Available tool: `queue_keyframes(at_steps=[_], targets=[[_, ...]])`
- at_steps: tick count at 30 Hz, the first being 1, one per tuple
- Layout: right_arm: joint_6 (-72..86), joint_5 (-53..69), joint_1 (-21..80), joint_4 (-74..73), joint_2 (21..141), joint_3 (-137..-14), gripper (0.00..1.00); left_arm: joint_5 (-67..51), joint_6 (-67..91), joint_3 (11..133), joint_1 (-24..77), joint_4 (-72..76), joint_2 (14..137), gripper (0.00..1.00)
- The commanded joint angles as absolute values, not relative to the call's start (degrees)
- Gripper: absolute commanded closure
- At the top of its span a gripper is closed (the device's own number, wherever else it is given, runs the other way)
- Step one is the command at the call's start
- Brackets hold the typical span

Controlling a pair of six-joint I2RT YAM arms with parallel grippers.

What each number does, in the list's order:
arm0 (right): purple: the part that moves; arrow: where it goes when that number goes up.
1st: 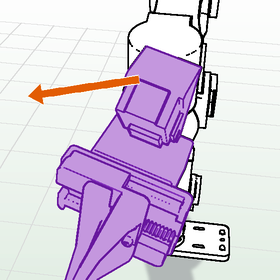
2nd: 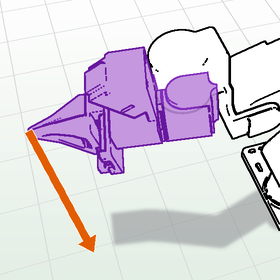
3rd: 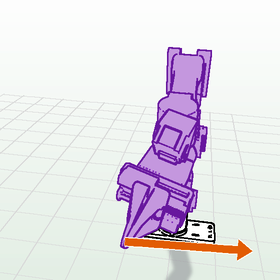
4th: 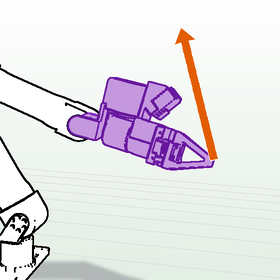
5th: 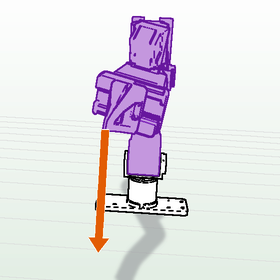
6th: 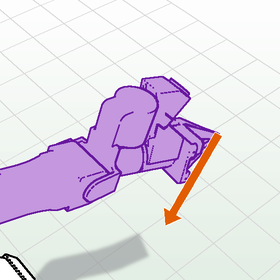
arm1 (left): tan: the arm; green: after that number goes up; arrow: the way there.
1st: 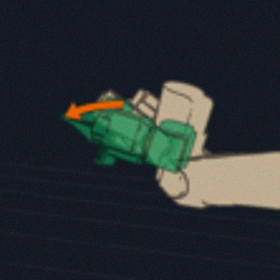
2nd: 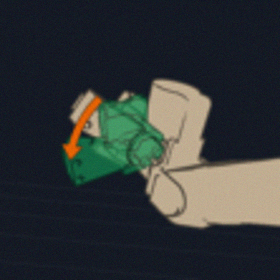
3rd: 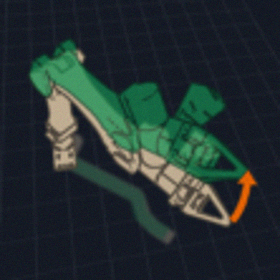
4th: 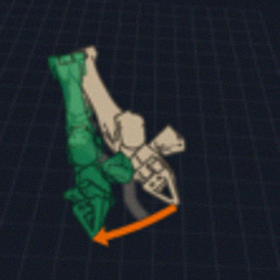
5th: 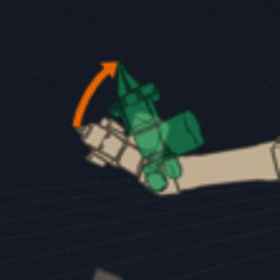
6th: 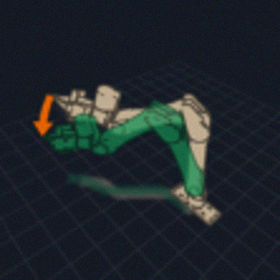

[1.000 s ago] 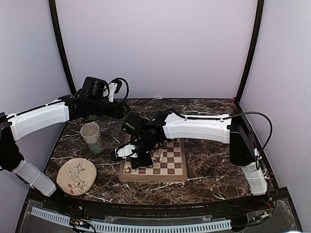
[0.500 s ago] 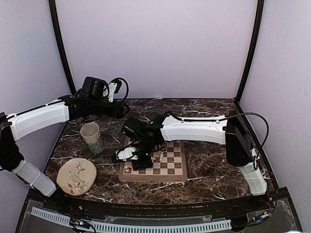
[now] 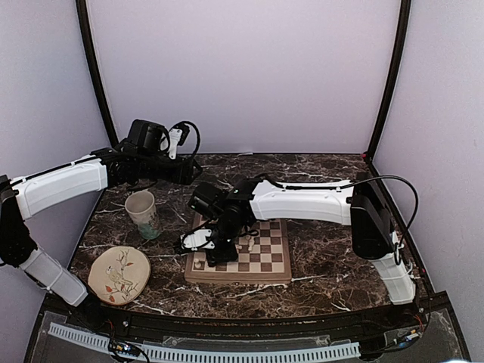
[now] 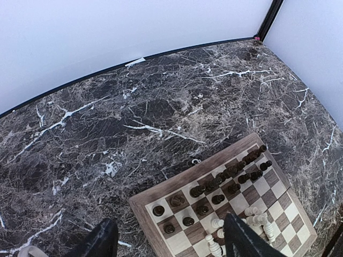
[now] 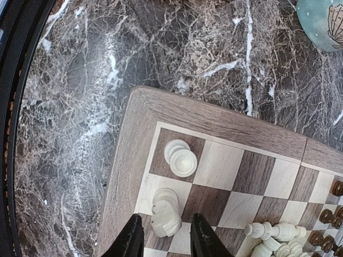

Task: Set up the chess pieces on the board
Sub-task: Place the knight on b1, then pick up the chess pile from the chessboard.

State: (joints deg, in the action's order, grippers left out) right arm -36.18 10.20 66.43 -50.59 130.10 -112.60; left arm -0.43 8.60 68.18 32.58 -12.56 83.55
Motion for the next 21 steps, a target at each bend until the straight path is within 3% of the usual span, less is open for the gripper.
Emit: queue_keyframes(at_steps=[1,11,21], targets=[[-36.3,9.6,67.0,-51.3,127.9,-112.6,0.69,-0.6,8.4,68.9,32.0,-13.1,81.5,0.30],[-34.3,10.8,59.8,-49.9,111.3,-99.4,0.67,-1.2,5.8,68.4,32.0,-12.3,83.4,0.30],[-29.7,16.9,45.3,-35.3,86.5,-70.5,0.68,-1.2,1.9,75.2,36.6,-21.1,90.9,0.38]])
